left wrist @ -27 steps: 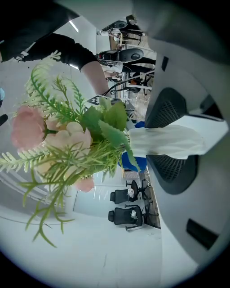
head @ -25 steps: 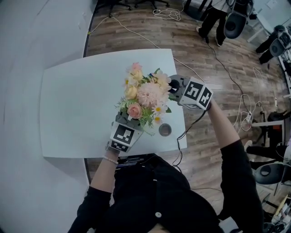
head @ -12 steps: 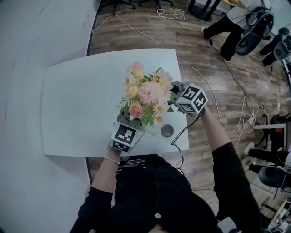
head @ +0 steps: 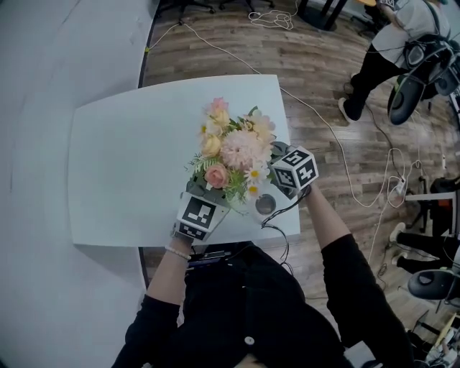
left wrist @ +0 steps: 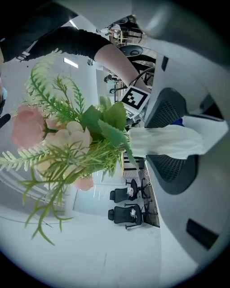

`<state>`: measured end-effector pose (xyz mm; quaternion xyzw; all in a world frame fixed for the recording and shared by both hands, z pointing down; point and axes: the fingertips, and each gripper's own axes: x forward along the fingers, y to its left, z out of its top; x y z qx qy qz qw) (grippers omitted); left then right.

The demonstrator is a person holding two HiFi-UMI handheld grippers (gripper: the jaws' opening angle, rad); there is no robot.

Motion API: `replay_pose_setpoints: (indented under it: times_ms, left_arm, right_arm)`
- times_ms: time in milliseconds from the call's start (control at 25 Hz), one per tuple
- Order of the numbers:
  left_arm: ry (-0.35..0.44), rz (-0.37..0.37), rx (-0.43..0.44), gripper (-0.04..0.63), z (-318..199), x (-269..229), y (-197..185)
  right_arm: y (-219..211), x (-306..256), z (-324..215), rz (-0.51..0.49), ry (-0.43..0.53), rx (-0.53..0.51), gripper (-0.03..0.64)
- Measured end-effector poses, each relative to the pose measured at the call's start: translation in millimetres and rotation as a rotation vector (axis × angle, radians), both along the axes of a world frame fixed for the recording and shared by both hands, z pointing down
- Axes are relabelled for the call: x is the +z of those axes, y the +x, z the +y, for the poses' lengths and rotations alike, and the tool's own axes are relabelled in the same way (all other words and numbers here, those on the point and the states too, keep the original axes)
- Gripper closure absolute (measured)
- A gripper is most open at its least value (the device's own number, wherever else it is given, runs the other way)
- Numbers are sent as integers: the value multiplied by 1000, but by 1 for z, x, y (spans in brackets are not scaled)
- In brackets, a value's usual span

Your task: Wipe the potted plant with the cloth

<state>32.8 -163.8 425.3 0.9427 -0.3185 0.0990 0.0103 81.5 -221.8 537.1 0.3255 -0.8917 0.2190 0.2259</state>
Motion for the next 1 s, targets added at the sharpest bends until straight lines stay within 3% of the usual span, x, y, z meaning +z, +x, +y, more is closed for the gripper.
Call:
replay_pose_setpoints:
  times_ms: [440,760,1000]
  left_arm:
    - [-7,5,-12,399,-1,1,-2]
    - [-2,0,-15,397,-1,3,-3]
    - [-8,2,-19,397,-1,5,-2]
  right_arm:
    - [11,17,23,-188,-67,377,540]
    - [11,7,37,-319,-92,519,540]
    - [13,-17,41,-352,-29,555,540]
